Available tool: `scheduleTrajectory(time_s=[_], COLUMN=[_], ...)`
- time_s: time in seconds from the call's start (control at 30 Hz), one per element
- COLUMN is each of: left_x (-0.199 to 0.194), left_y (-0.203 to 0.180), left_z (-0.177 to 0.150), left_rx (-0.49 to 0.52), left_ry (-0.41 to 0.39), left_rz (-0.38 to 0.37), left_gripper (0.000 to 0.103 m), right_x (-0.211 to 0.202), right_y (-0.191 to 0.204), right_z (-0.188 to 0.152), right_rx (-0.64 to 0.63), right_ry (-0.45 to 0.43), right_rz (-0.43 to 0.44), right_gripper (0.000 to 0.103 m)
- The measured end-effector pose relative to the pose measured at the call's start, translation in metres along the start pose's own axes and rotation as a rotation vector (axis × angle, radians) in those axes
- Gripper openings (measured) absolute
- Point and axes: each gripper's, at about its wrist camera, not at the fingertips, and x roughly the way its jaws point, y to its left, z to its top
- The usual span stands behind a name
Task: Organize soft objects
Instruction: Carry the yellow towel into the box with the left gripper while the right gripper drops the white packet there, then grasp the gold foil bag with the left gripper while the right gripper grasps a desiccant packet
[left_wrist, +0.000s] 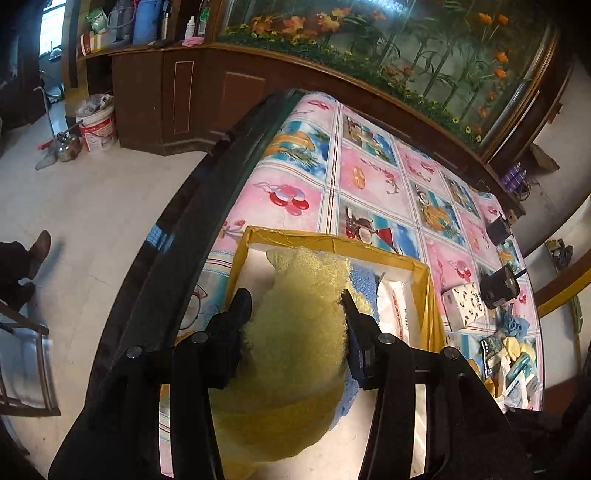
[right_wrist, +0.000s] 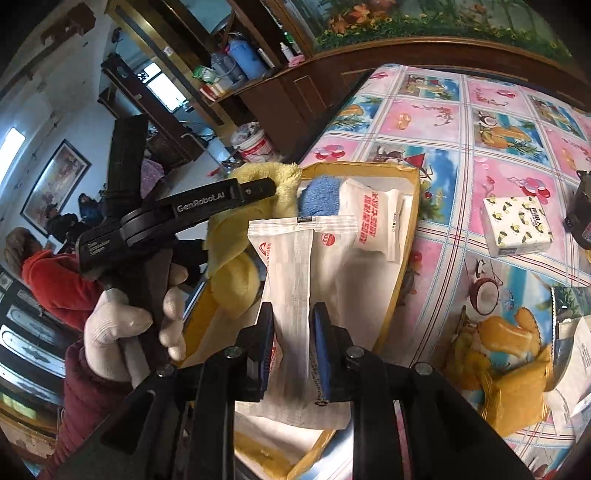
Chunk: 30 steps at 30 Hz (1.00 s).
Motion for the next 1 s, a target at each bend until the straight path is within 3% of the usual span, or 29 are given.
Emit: scheduleTrajectory(time_s=[0.07,0.2,0.47,0.6,0.8,1.0], left_x=[0.000,-0.012,-0.039,-0.077,-0.123,-0.129], left_y=[0.001,0.004,-0.007,-0.026,-0.089,-0.152], left_z=[-0.001,-0.001,-0.002,-0.011,-0.036,-0.065], left_rx=[-0.017,-0.039,-0.001,0.019,0.094,0.173], left_ry=[-0.006,-0.037,-0.059,-0.157,-0.250,-0.224], left_rz=[-0.023,-0.049,0.122,0.135,0.000,-0.177], left_gripper=[0.050,0.054,0.054,0.054,0.054,0.054], right_x=[0.013,0.020,-0.023,-0.054,-0.097,-0.141], right_y=[-0.002,-0.006,-0.017,-0.032,-0.064,-0.107], right_z=[0.003,0.005,-0.012,-0.026,-0.045,-0.066], right_rx=[0.008,0.022,-0.021,0.004,0.087,0.133], right_ry=[0.013,0.035,-0.064,-0.132,-0.250,-0.341], right_rz=[-0.029,-0.007,0.000,0.002,-0.031,-0.157], right_gripper=[0.022,0.027,0.028,0.029,0.029,0.029])
